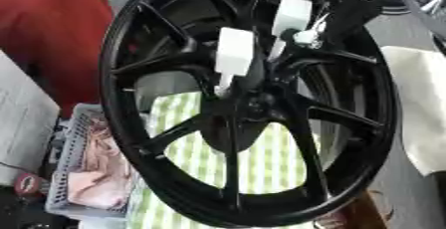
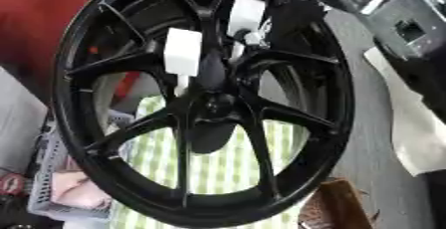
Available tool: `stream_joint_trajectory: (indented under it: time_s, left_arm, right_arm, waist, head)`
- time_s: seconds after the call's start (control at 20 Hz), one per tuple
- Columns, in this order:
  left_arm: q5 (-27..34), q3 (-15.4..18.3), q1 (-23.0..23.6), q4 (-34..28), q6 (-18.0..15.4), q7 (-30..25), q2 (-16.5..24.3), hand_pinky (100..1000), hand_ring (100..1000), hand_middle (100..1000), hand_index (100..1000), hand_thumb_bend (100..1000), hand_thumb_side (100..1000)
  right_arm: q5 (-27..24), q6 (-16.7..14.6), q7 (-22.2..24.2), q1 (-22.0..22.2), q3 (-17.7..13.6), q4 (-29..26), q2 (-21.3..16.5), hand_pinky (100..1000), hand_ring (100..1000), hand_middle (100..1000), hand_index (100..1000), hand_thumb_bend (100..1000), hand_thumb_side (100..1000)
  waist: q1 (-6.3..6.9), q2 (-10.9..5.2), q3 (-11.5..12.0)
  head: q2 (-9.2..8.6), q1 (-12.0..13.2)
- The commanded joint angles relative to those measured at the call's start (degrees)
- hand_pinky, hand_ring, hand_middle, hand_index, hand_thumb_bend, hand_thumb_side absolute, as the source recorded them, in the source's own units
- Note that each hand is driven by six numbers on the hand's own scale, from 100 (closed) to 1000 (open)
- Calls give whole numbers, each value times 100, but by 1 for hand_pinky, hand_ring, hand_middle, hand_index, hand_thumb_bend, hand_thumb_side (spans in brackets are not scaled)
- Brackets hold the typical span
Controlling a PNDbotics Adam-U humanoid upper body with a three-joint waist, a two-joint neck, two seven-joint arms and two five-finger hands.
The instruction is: Pull the pin out of the wheel hub.
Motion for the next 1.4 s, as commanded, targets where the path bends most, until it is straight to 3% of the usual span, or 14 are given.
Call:
stream_joint_trajectory:
  time_s: [0.05, 0.2, 0.35, 0.5, 0.65, 1.4]
  left_arm:
    - [-36, 38, -35, -62, 1, 2, 39, 831, 760, 596, 782, 154, 544]
    - [-39, 36, -32, -55, 14, -4, 29, 831, 761, 596, 781, 153, 545]
    - [-43, 43, -24, -45, 25, 6, 26, 832, 761, 596, 781, 153, 545]
    - [-42, 47, -17, -33, 32, 13, 19, 832, 762, 596, 782, 154, 546]
    - [-39, 51, -14, -29, 30, 20, 16, 833, 762, 597, 782, 154, 545]
    - [-15, 78, 30, -3, 22, 51, 26, 834, 763, 596, 783, 154, 542]
  right_arm:
    - [-81, 86, -62, -120, -84, -56, -88, 689, 715, 561, 709, 166, 436]
    - [-129, 114, -71, -133, -76, -63, -74, 689, 709, 542, 695, 100, 429]
    - [-212, 144, -104, -159, -90, -93, -68, 681, 697, 507, 661, 100, 395]
    - [-325, 168, -133, -198, -102, -145, -68, 671, 668, 455, 596, 100, 255]
    - [-402, 186, -118, -244, -124, -211, -87, 666, 645, 407, 553, 100, 175]
    - [-948, 301, 17, -655, -482, -542, -254, 662, 620, 356, 513, 100, 153]
  waist:
    - [54, -103, -1]
    - [56, -108, 2]
    - [58, -122, -5]
    - [63, -146, -12]
    - [67, -176, -23]
    - [111, -341, -93]
  head:
    - [-49, 0]
    - [-49, -4]
    - [-39, -1]
    - [-38, 2]
    - [-35, 5]
    - [7, 55]
